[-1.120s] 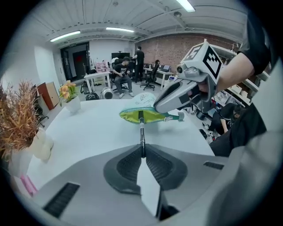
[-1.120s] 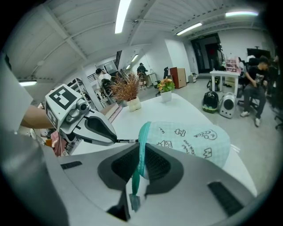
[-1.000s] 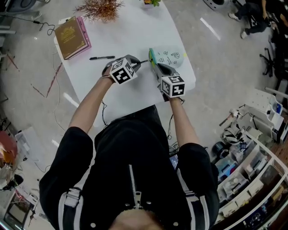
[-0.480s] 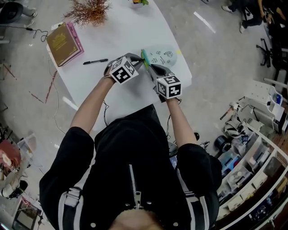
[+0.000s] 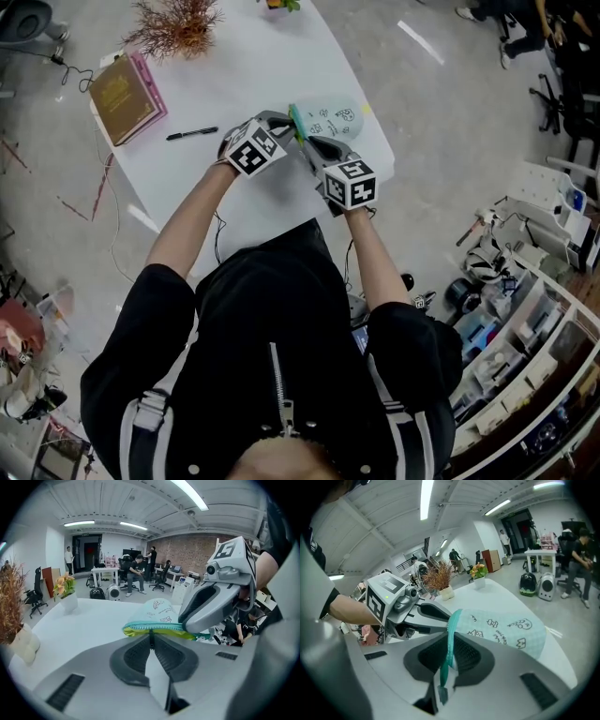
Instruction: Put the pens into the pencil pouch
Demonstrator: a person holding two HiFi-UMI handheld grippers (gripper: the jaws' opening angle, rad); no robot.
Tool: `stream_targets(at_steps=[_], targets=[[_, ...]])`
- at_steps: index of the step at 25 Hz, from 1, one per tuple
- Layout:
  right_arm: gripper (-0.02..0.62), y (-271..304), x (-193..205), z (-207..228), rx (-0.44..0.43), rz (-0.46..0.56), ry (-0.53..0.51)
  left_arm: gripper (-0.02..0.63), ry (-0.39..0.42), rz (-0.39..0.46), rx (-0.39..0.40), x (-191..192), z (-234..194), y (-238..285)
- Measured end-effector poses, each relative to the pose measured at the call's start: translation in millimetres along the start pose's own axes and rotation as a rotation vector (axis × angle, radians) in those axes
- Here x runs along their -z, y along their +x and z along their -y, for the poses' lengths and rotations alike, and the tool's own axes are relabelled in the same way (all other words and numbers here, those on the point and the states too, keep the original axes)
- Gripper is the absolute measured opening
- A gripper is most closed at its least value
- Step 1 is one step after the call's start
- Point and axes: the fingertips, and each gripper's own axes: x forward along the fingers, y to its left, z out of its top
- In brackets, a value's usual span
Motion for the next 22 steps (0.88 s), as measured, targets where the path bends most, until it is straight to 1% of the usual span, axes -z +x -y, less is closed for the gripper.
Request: stream_targets(at_steps=[5, 9, 13, 15, 18, 22], targets=[[0.044, -1, 1, -2, -0.024, -0.012, -0.015, 0.047, -0.019, 0.056, 0.008, -3, 0, 5], [0.043, -1, 2, 0, -0.024, -0.017, -0.011, 0.048, -0.028, 0.041, 0.012, -2, 0, 8], [0.043, 1, 0, 2, -0.019, -0.01, 0.002, 0.049, -0.018, 0.019, 0.009, 2, -2, 10], [0.043, 0, -1, 3, -0.019, -0.006, 0.006, 0.049, -0.011, 0.024, 0.009, 2, -1, 7], [0.043, -2, -3, 4, -0.018, -0.001, 0.006, 0.073, -0.013, 0.019, 0.007, 4, 0, -2], [0.043, -4, -4, 5, -0.014, -0.002, -0.006, 0.099, -0.001, 0.031, -0.015, 8, -5, -16]])
